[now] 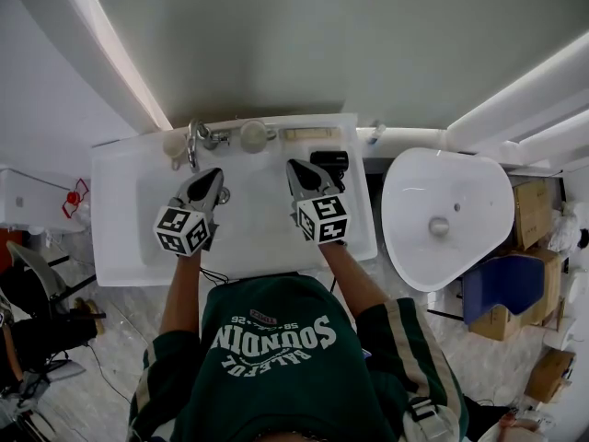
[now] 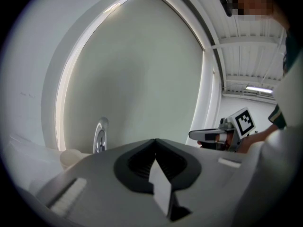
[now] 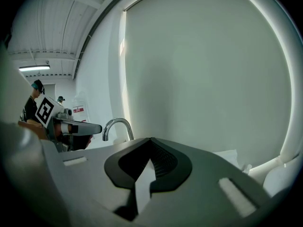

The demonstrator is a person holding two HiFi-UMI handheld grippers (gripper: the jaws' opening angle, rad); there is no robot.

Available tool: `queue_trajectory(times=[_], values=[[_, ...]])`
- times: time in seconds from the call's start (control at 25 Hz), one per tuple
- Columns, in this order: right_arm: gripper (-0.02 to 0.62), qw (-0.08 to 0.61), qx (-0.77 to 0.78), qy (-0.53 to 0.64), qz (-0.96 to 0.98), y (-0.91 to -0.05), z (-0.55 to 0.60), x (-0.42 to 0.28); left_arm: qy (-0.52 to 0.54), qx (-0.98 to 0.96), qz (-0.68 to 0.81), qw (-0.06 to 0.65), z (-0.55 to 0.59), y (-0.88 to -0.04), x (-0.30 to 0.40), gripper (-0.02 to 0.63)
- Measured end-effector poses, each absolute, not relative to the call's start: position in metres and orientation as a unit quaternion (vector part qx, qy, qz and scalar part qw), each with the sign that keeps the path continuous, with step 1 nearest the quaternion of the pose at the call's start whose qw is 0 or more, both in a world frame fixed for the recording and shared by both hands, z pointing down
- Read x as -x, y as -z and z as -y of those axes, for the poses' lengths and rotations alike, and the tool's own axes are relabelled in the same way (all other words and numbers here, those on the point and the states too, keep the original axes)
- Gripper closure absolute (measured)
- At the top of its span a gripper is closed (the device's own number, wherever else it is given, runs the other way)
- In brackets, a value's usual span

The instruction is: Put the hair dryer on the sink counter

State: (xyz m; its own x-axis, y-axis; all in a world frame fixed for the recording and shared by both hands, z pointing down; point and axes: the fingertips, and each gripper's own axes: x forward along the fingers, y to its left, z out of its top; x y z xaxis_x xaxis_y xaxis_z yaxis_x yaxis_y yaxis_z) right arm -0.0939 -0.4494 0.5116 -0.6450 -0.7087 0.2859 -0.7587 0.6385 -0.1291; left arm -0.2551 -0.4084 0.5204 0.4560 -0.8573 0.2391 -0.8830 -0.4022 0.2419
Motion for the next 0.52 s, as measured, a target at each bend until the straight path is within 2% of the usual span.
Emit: queue_trajectory(times=[0.52], values=[[0.591,0.098,-0.400,-0.130,0.902,-0.5154,0.4444,0.0907,-0.039,-0.836,0.520,0.171,0.4039,-0.5243,0.2488,0.555]])
